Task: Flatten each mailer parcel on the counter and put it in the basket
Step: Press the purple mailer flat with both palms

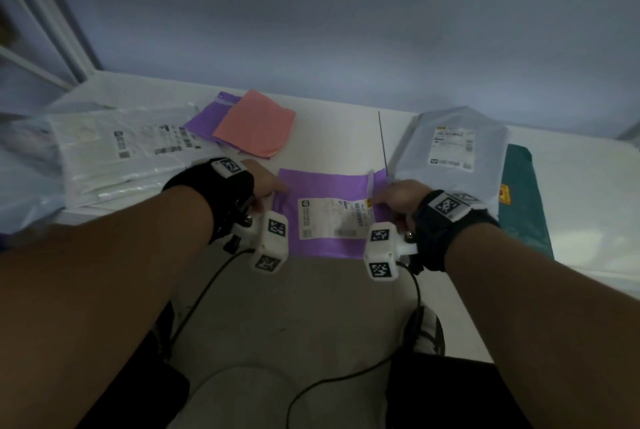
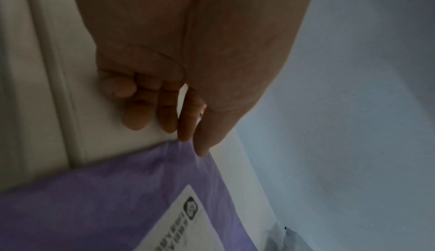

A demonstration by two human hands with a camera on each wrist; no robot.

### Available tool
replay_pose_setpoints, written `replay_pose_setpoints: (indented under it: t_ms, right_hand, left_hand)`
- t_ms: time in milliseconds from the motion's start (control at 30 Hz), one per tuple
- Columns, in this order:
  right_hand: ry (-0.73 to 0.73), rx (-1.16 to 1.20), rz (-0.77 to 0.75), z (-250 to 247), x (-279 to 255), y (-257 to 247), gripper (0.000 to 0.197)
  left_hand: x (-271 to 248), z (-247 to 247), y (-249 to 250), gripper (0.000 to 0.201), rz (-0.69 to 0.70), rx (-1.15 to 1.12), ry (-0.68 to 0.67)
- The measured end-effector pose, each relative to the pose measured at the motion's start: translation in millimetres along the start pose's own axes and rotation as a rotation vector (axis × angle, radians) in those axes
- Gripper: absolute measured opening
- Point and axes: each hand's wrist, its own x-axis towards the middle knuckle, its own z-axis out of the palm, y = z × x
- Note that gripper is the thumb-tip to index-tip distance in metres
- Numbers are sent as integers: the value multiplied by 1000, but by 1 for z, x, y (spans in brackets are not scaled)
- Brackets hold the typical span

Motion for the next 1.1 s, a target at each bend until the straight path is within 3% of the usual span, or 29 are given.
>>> replay_pose_setpoints:
  t_ms: [167,467,600,700,800,867,967,1100]
  right_hand:
    - [-38,-14,-120,-8,-15,-10,5]
    - [-116,71,-301,-24,-30,-40,20]
    - [-58,208,-364,-29,-33,-48,23]
    - [23,395,-458,-34,-30,-53,22]
    - [-4,544,-502,-41,-31,-54,23]
    - [63,480,-499,-42,-29,-50,19]
    - [159,159,-517,-31,-20,-34,21]
    - [1,-214,-432,-13,-11,-13,25]
  left_hand:
    - [-4,0,0,30,18,-59,6]
    - [1,-9,-6,25,8,-140,-17]
    - [2,-23,-3,5,115,-405,42]
    - [0,-41,9,11,226,-522,80]
    - [-3,-53,13,32,301,-587,44]
    - [-6,-54,6,44,305,-575,31]
    - [-5,-44,-11,52,266,-415,-2]
    - [-5,-28,-27,44,223,-87,-136]
